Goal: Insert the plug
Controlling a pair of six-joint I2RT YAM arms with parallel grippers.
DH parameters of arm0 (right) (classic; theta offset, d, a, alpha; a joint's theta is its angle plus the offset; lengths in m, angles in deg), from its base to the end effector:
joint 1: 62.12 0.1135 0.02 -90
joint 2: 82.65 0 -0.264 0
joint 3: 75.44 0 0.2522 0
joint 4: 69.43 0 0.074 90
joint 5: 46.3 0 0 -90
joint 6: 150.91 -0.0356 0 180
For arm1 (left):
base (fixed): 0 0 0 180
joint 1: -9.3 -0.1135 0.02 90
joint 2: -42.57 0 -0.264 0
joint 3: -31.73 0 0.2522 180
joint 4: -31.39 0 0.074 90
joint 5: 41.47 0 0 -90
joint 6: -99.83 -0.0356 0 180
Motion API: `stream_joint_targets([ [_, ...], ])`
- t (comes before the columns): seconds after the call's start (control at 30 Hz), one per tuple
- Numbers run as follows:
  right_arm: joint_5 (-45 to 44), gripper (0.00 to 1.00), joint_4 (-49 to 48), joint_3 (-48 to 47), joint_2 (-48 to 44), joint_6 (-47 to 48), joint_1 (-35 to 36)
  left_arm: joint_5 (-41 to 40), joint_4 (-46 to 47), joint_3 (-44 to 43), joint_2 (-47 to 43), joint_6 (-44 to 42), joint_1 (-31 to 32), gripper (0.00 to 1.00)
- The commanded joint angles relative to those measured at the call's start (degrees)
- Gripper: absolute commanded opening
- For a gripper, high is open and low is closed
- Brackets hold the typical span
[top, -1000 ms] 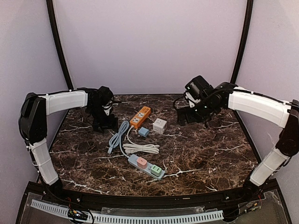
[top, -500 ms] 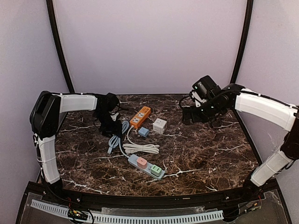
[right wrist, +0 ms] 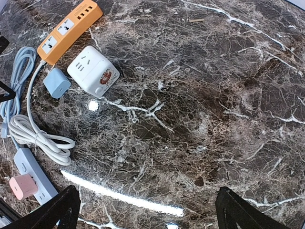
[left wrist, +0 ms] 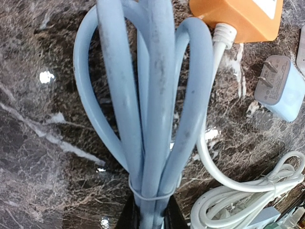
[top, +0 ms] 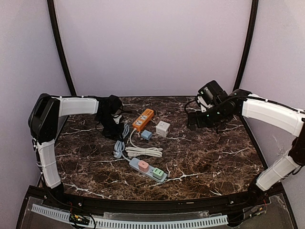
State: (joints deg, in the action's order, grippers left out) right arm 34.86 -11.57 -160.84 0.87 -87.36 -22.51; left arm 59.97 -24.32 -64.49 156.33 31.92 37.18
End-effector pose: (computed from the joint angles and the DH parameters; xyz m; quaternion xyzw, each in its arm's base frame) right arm 0.2372 0.1892 0.2936 -0.0869 0.9497 0.0972 0.2847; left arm 0.3487 -0.1925 0.1748 0.0642 0.9824 -0.1506 0.0897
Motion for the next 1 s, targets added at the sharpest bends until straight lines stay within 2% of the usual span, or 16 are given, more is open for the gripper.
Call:
stream_joint_targets([
  [0.0, -0.4, 0.99, -2.6, 1.7, -1.8, -0.6, -0.2, -2.8, -1.7, 4.7, -5.3, 0.7, 0.0, 0.02],
  [0.2, -0.6, 0.99, -2.8, 0.8, -0.9, 1.5, -0.4, -9.9, -5.8, 9.1, -12.3, -1.6, -0.1, 0.01],
  [0.53, 0.1, 0.99, -3.0, -2.0, 1.8, 4.1, -0.5, -30.2, -13.4, 11.6, -19.7, -5.0, -3.7, 0.01],
  [0.8, 0.1, 0.99, -2.9, -1.5, 0.9, 4.8, -1.0, -45.7, -12.9, 10.9, -15.3, -8.7, -10.5, 0.01],
  [0.97, -0.4, 0.99, -2.4, -0.7, -0.9, 4.5, -1.3, -49.1, -11.2, 8.8, -9.1, -12.9, -13.5, 0.03],
])
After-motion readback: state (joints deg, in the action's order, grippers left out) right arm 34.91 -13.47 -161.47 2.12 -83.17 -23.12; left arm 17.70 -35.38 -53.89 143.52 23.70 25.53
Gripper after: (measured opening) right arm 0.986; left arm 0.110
